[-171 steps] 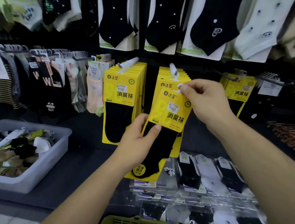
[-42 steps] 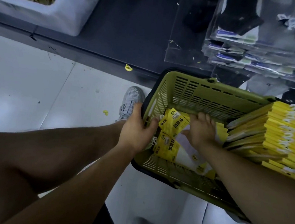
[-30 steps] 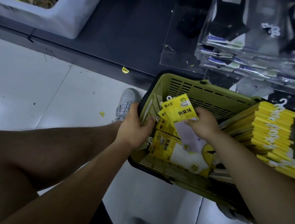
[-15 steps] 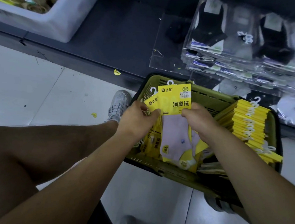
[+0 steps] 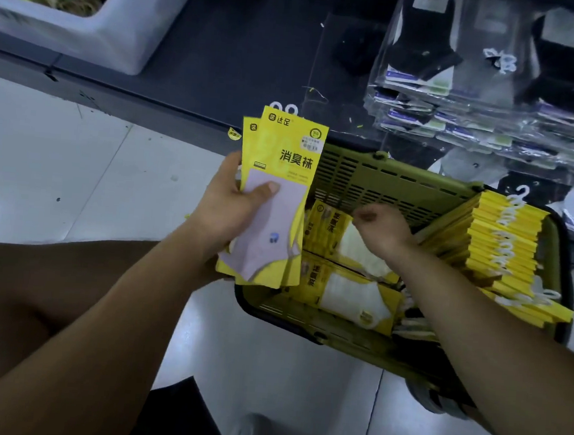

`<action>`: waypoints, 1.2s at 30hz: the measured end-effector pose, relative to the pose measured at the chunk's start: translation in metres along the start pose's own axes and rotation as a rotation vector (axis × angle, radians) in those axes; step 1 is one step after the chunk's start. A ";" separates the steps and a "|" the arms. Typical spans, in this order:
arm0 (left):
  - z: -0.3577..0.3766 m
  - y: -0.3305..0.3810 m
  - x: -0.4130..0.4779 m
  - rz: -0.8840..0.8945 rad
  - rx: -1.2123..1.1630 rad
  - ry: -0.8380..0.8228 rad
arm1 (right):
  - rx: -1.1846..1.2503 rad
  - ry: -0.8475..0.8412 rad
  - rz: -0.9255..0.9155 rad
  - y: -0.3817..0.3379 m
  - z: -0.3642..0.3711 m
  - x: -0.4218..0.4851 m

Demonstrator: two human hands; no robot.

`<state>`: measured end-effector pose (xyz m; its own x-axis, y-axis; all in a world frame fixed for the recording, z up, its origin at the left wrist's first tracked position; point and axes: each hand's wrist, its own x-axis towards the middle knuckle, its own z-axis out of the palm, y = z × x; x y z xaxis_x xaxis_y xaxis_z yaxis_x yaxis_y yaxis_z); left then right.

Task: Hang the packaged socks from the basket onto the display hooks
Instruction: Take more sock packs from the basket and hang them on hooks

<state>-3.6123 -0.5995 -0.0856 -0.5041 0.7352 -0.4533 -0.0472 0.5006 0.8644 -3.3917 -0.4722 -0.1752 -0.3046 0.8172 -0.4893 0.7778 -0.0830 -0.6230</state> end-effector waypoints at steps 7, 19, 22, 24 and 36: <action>0.002 -0.006 0.001 -0.034 0.001 -0.018 | -0.486 -0.152 0.048 0.048 0.032 0.029; 0.009 -0.002 0.004 -0.025 0.028 0.021 | -0.699 0.012 -0.091 0.057 0.038 0.033; 0.009 -0.003 0.005 -0.013 0.060 0.029 | -0.718 0.030 -0.123 0.059 0.035 0.028; 0.009 -0.003 0.005 -0.012 0.070 0.030 | -0.695 0.027 -0.124 0.058 0.035 0.026; 0.008 -0.001 -0.003 -0.106 -0.052 0.063 | -0.129 -0.007 0.043 -0.002 -0.032 -0.009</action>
<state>-3.6039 -0.5986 -0.0873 -0.5467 0.6486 -0.5296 -0.1471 0.5483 0.8232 -3.3732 -0.4612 -0.1497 -0.2727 0.8105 -0.5183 0.8542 -0.0439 -0.5181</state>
